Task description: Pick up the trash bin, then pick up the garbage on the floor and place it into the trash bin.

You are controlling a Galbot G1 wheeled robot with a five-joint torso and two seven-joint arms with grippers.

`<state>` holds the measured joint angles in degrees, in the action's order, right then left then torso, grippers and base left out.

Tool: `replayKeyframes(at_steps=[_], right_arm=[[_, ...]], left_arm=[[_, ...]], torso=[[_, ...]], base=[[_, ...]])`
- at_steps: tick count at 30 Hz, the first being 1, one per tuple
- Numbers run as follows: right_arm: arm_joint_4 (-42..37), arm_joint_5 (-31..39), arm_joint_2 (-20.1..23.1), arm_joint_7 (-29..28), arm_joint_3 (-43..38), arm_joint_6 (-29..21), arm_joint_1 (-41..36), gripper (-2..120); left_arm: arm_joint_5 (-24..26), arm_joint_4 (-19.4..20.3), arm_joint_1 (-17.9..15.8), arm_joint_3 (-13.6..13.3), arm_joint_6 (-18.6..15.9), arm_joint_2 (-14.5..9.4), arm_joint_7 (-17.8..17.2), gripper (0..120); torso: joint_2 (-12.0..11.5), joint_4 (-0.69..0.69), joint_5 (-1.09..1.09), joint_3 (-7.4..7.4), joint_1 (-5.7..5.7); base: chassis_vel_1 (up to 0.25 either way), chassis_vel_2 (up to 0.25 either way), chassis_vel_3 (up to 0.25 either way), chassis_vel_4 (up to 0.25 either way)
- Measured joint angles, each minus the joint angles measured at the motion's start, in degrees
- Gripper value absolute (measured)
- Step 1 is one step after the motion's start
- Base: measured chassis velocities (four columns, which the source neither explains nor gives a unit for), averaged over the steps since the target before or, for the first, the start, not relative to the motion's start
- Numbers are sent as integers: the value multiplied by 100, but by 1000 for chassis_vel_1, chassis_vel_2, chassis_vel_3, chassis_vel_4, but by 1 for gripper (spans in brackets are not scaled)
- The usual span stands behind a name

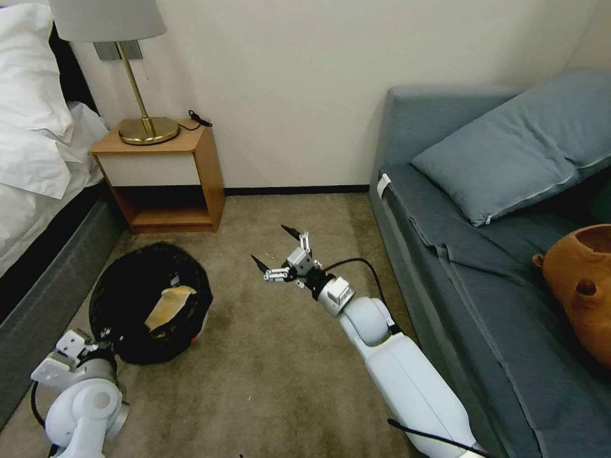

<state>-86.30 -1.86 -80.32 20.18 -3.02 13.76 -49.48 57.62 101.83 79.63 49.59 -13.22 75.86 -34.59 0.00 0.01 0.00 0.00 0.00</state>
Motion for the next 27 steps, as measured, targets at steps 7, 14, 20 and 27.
replayKeyframes(at_steps=[7,14,20,27], right_arm=[[-67,-260,9,117,-93,64,-272,100],[-168,-396,-8,138,-143,85,-476,100],[-205,-425,-9,139,-182,86,-546,100],[-211,-517,-14,159,-213,86,-665,100]], left_arm=[[153,-284,25,95,74,-38,-27,3],[149,-403,145,77,91,-159,102,8],[118,-340,147,46,37,-308,100,24],[136,32,133,54,-50,-525,42,53]], torso=[[0,0,7,-1,0],[1,2,5,-1,0],[0,-3,-9,1,0],[0,-2,-4,1,0]], base=[[0,0,0,0],[0,0,0,0],[0,0,0,0],[0,0,0,0]])
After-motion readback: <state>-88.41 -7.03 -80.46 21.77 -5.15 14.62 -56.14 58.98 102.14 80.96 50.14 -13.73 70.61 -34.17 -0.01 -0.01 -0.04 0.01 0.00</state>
